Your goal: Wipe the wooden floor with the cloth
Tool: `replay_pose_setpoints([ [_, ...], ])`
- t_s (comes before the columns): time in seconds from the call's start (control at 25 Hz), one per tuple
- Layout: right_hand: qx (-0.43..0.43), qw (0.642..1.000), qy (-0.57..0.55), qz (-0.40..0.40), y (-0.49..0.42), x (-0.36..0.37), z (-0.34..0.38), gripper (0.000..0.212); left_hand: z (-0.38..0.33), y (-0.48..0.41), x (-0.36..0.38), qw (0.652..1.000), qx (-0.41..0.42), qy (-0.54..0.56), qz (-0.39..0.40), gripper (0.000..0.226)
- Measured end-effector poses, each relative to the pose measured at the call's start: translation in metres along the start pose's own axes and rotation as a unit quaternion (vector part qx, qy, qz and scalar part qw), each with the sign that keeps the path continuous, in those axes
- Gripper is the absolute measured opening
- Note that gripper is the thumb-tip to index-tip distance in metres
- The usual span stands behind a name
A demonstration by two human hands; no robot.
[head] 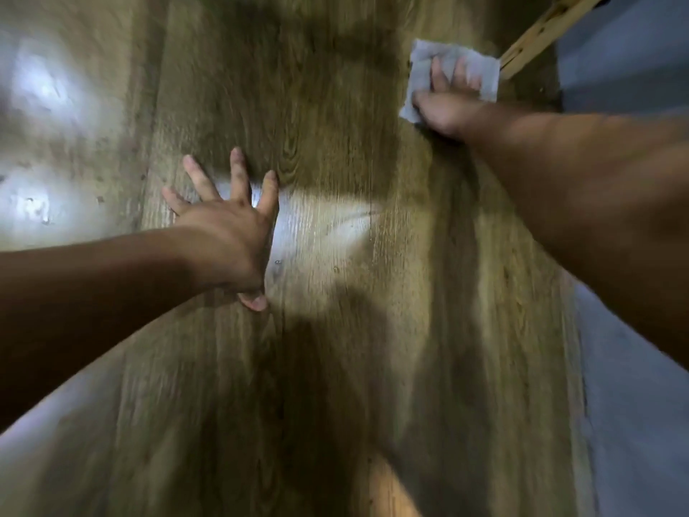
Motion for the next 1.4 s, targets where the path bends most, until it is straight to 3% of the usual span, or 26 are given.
replay_pose_setpoints([
  [0.2,-0.008,0.999,-0.017,0.033,0.169,0.083,0.031,0.061,0.005,0.008,0.002,0.995,0.073,-0.051,-0.054,0.15],
  [0.28,-0.035,0.996,-0.039,0.077,0.291,0.136,0.05,0.065,0.014,0.01,0.001,0.99,0.108,-0.028,-0.088,0.141],
  [0.36,-0.082,0.991,0.028,0.098,0.362,0.17,0.055,0.07,0.027,0.013,0.01,0.984,0.133,0.025,-0.116,0.132],
  [0.44,-0.113,0.984,0.081,0.108,0.318,0.166,0.065,0.074,0.03,0.017,0.024,0.978,0.14,0.039,-0.148,0.13],
  [0.56,-0.082,0.995,0.053,0.034,0.169,0.096,0.114,0.082,0.025,0.025,0.03,0.968,0.141,0.027,-0.204,0.117],
  [0.64,-0.071,0.996,0.054,-0.004,0.07,0.056,0.134,0.074,0.032,0.028,0.026,0.964,0.159,0.042,-0.208,0.109],
  [0.76,-0.07,0.997,0.042,0.016,0.046,0.033,0.155,0.073,0.038,0.029,0.022,0.962,0.184,0.011,-0.203,0.102],
  [0.88,-0.105,0.989,0.077,-0.069,0.146,0.078,0.147,0.063,0.039,0.034,0.023,0.961,0.187,0.027,-0.2,0.103],
  [0.92,-0.118,0.987,0.095,-0.05,0.213,0.108,0.145,0.062,0.04,0.034,0.023,0.96,0.188,0.025,-0.205,0.103],
  [1.08,-0.08,0.988,-0.033,0.131,0.424,0.215,0.114,0.063,0.041,0.034,0.024,0.96,0.191,0.011,-0.203,0.101],
  [1.16,-0.09,0.99,-0.036,0.105,0.385,0.204,0.124,0.069,0.042,0.033,0.025,0.962,0.194,0.017,-0.193,0.101],
  [1.32,-0.088,0.995,0.009,-0.041,0.179,0.095,0.163,0.068,0.046,0.029,0.024,0.96,0.204,0.03,-0.188,0.101],
  [1.4,-0.08,0.996,0.037,-0.024,0.091,0.059,0.173,0.067,0.046,0.027,0.025,0.966,0.198,0.013,-0.165,0.1],
])
Point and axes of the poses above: each hand's wrist, its own y-axis away from the middle knuckle, its own x-axis out of the palm, z = x × y, the point moved 10 cm from there along -y, towards the middle knuckle
